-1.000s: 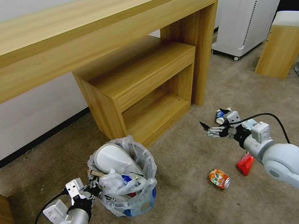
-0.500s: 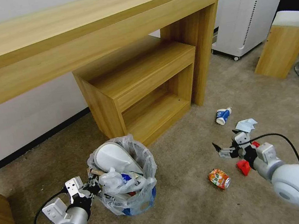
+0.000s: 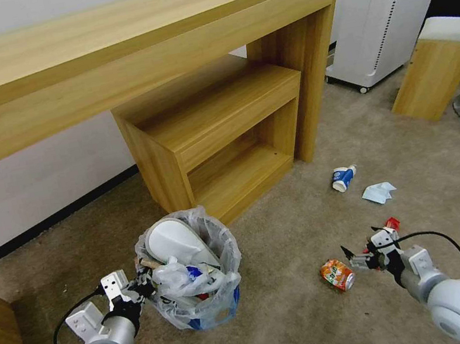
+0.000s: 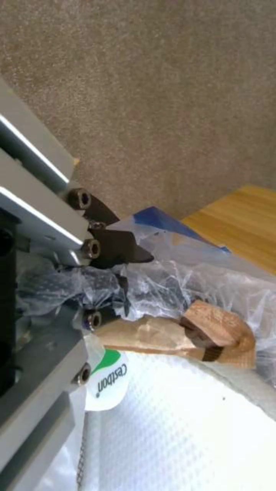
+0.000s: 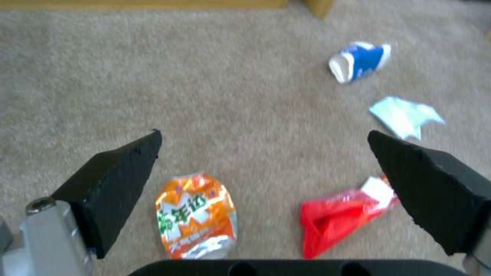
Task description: Pick up the trash bin and place the garbage on the floor into it.
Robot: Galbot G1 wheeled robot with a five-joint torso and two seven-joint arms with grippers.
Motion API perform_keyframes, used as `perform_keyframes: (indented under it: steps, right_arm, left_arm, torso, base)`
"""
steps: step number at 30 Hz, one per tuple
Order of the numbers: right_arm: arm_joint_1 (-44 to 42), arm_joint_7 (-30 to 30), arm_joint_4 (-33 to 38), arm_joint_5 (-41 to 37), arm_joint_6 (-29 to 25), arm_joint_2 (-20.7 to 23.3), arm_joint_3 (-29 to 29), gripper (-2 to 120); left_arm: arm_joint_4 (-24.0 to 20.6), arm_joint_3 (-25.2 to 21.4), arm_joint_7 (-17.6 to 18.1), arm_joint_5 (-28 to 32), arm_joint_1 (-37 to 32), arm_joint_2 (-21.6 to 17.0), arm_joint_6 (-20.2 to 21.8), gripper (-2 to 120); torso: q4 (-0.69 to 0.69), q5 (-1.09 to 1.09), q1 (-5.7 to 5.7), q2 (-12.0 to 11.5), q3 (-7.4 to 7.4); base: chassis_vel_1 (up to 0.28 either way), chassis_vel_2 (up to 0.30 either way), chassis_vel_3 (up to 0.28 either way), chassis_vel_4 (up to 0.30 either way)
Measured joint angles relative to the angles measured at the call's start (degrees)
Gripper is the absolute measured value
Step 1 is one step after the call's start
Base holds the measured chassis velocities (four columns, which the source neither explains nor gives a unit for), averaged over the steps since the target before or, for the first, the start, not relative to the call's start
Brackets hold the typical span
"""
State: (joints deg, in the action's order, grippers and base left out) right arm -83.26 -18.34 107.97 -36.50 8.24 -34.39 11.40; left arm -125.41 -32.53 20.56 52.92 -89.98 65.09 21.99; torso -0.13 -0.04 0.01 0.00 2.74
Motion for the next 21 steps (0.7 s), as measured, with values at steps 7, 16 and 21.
perform_keyframes:
  steps: [7, 16, 21]
  right_arm:
    - [-2.6, -1.4, -0.5, 0.0, -0.1, -3.4, 1.1, 100]
    - [-4.0, -1.6, -2.3, 1.6, -0.7, -7.2, 0.7, 100]
    - [-3.5, -1.6, -3.6, 1.8, -1.0, -9.1, 0.0, 100]
  left_arm:
    - [0.4, 0.1, -0.3, -0.2, 0.1, 0.0, -0.2, 1]
    - [0.4, 0.1, -0.3, -0.1, 0.1, -0.4, -0.2, 1]
    - [0.2, -0.1, -0.3, 0.0, -0.1, -0.5, -0.3, 1]
  torso:
    - [0.0, 0.0, 0.0, 0.0, 0.0]
    - [0.0, 0.0, 0.0, 0.0, 0.0]
    - [0.0, -0.01, 0.0, 0.0, 0.0]
  base:
    - [0.0, 0.0, 0.0, 0.0]
    - [0.0, 0.0, 0.0, 0.0]
    - [0.0, 0.0, 0.0, 0.0]
